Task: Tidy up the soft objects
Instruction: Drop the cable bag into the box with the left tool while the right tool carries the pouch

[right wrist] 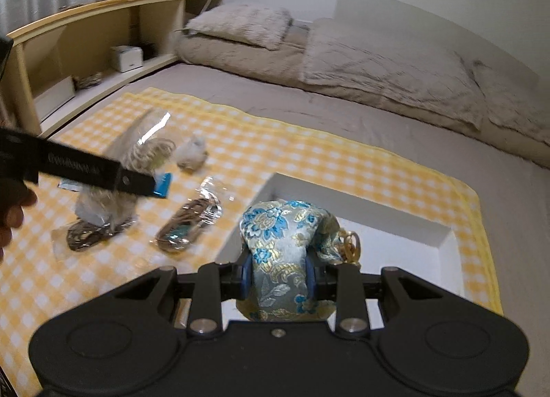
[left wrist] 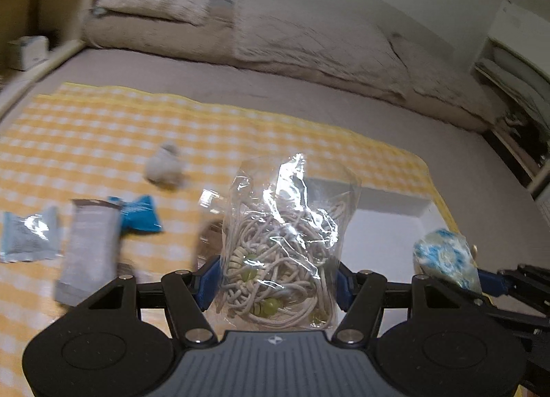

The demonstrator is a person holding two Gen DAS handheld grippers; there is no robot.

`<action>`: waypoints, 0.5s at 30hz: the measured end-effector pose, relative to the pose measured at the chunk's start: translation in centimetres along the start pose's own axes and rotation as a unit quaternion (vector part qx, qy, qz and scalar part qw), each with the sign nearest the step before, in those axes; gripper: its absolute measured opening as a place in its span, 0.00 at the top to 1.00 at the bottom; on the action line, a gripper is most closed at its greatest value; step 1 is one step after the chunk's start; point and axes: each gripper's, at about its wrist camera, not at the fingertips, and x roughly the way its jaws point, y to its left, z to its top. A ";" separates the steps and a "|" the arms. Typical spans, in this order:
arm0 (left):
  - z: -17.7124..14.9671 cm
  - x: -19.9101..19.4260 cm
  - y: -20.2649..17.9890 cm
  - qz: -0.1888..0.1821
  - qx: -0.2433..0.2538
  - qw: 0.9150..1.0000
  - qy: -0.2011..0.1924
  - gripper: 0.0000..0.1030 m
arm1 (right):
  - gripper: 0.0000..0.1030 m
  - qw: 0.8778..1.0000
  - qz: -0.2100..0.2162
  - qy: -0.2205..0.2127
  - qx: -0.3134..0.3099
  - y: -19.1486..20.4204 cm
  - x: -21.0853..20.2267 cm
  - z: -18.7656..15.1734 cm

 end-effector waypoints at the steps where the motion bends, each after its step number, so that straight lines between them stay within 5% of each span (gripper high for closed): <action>1: -0.2 0.6 -0.7 -0.004 0.002 1.000 0.006 0.37 | 0.70 1.000 -0.002 0.002 0.004 -0.4 0.0 -0.1; 15: -2.4 6.3 -4.5 -0.051 -0.067 0.995 0.062 0.37 | 0.70 0.995 -0.023 0.052 0.076 -5.3 1.5 -1.8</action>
